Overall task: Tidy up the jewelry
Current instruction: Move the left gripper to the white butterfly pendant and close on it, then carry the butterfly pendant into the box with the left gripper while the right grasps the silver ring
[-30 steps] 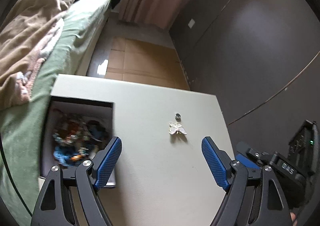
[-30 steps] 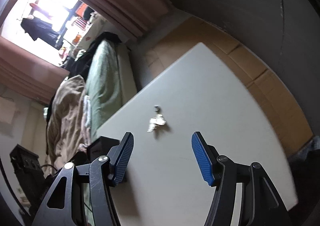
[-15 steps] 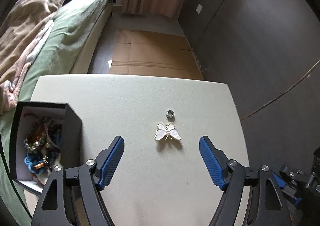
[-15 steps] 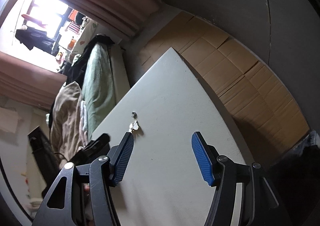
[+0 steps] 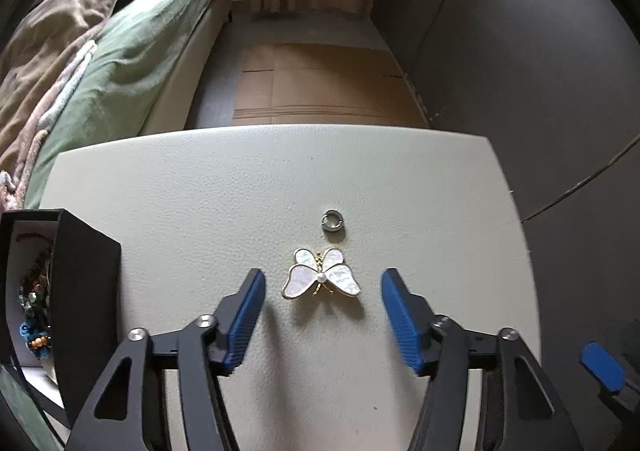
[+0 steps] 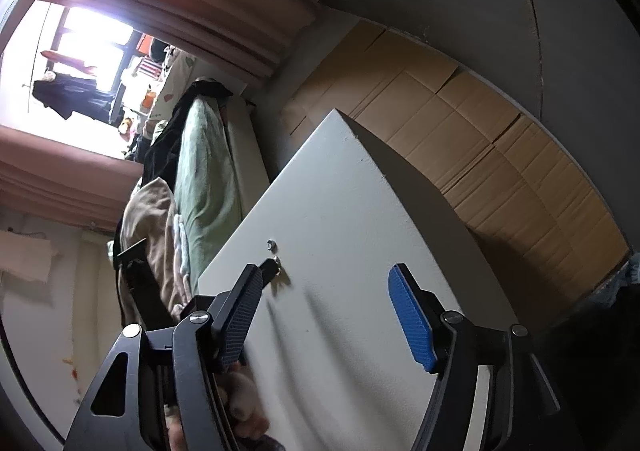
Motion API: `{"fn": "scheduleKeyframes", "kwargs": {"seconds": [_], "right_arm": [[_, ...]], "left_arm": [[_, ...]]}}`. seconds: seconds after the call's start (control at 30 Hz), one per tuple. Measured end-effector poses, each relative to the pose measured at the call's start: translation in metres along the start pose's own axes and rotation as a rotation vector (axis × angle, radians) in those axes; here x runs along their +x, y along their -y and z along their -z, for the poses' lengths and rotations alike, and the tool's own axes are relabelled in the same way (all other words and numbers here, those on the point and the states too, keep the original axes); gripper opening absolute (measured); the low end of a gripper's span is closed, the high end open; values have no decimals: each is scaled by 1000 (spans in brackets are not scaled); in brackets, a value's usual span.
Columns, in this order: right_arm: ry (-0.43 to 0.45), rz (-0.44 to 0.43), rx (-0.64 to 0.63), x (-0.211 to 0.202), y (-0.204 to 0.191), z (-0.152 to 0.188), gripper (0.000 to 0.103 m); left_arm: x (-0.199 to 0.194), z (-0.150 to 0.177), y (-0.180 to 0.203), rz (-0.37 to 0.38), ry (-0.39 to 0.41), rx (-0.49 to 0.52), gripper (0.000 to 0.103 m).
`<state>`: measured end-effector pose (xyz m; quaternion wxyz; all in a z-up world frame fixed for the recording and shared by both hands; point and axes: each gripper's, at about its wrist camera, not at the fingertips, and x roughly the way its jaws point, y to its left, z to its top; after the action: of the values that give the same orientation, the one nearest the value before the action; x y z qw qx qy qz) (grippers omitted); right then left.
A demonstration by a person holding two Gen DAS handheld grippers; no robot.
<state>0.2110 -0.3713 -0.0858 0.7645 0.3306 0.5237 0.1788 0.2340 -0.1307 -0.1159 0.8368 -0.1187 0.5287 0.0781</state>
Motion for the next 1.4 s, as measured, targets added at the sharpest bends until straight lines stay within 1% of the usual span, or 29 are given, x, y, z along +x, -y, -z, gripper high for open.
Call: {"fn": "scheduleKeyframes", "kwargs": {"seconds": [0.17,0.2,0.23,0.37,0.5,0.63,0.8,1.0,1.13,1.2,1.27,1.37,1.4], "right_arm": [[0,-2,-1,0,0,-2,67],[-1,-2,1,0,1,-2,67],[-2,0,3,0,1,-3,67],[-5,12,2,4,-2,-5,67],[-12,20,-15,10,-9,-5,67],[-12,26,-39,17,-18,-1,67],[-13,28,-68,32,-33,5,66],[-9,30,-129,54,-55,13,66],[-13,27,-141,70,-66,13,66],[-14,8,-143,77,-71,13,62],[-8,11,-152,83,-75,13,59],[5,48,-190,94,-81,15,53],[13,74,-218,98,-85,16,53]], "left_arm": [[3,1,3,-28,18,-1,54],[3,1,4,-36,21,5,47],[3,2,5,-48,25,10,43],[0,3,2,-12,14,29,43],[-14,3,-14,28,27,17,43],[-29,0,-28,46,47,26,43],[-53,-2,-53,92,78,3,43],[-76,4,-84,156,115,-29,43],[-84,7,-110,219,141,-90,43],[-85,6,-120,250,137,-110,43],[-87,3,-126,267,138,-108,43],[-91,1,-140,290,148,-123,43],[-93,1,-147,303,148,-133,43]]}}
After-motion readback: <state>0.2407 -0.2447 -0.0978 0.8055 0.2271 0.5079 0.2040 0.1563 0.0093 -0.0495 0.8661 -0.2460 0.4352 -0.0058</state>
